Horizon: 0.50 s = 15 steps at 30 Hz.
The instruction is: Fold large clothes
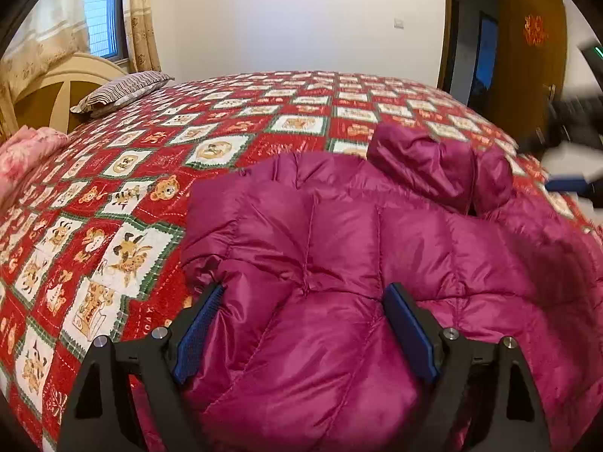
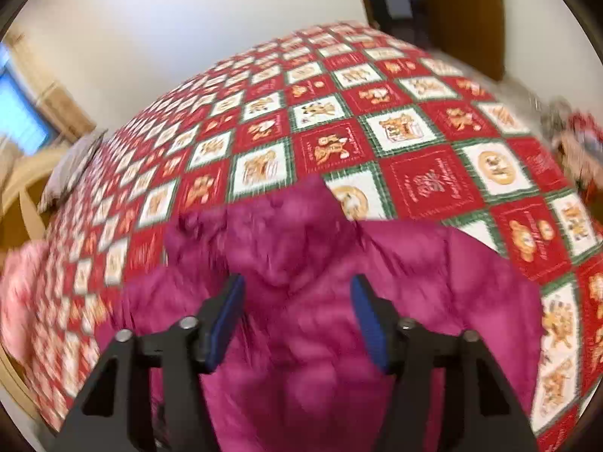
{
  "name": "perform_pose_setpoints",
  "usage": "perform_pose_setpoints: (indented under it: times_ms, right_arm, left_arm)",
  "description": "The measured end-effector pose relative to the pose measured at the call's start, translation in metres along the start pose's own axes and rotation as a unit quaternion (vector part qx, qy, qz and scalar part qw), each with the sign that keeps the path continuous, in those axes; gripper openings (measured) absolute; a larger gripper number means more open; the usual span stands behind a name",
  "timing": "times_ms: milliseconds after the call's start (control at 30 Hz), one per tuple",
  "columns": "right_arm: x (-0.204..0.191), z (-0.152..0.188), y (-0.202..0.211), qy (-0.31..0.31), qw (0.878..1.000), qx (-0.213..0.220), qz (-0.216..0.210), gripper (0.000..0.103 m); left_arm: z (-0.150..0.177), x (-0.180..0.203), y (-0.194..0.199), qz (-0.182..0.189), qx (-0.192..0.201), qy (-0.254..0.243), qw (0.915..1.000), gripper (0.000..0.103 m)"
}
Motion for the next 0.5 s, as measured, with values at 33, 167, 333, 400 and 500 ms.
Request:
perform_pose_setpoints:
  times_ms: [33, 167, 333, 400, 500]
  right_arm:
    - [0.001, -0.008, -0.009, -0.017, 1.0, -0.006, 0.005, 0.077]
    - [-0.003, -0.018, -0.039, -0.039, 0.998, -0.039, 0.033, 0.077]
    - [-0.006, -0.019, -0.07, -0.038, 0.994, -0.076, 0.061, 0.077]
    - [-0.005, -0.015, -0.074, -0.024, 0.993, -0.092, 0.07, 0.077]
    - [0.002, -0.006, -0.064, -0.013, 0.993, -0.099, 0.065, 0.05]
  left_arm:
    - [0.001, 0.0, -0.001, -0.002, -0.001, 0.0, 1.0, 0.087]
    - [0.004, 0.001, -0.004, -0.012, -0.008, -0.007, 0.9999, 0.09]
    - [0.005, 0.003, -0.003, -0.024, -0.002, -0.019, 0.9995, 0.091]
    - [0.006, 0.001, -0.003, -0.019, -0.004, -0.013, 0.9997, 0.091]
    - [0.006, 0.0, -0.004, -0.017, -0.004, -0.009, 0.9998, 0.091]
Point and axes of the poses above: each gripper's, at about its wrist camera, not at the fingertips, and y roughly against the way its jaws point, x to its right, z to its underside, the point moved 5 cm from there along -y, roughly the way its jaws point, and after that the axes turned 10 degrees about x, right-handed, at the moved point
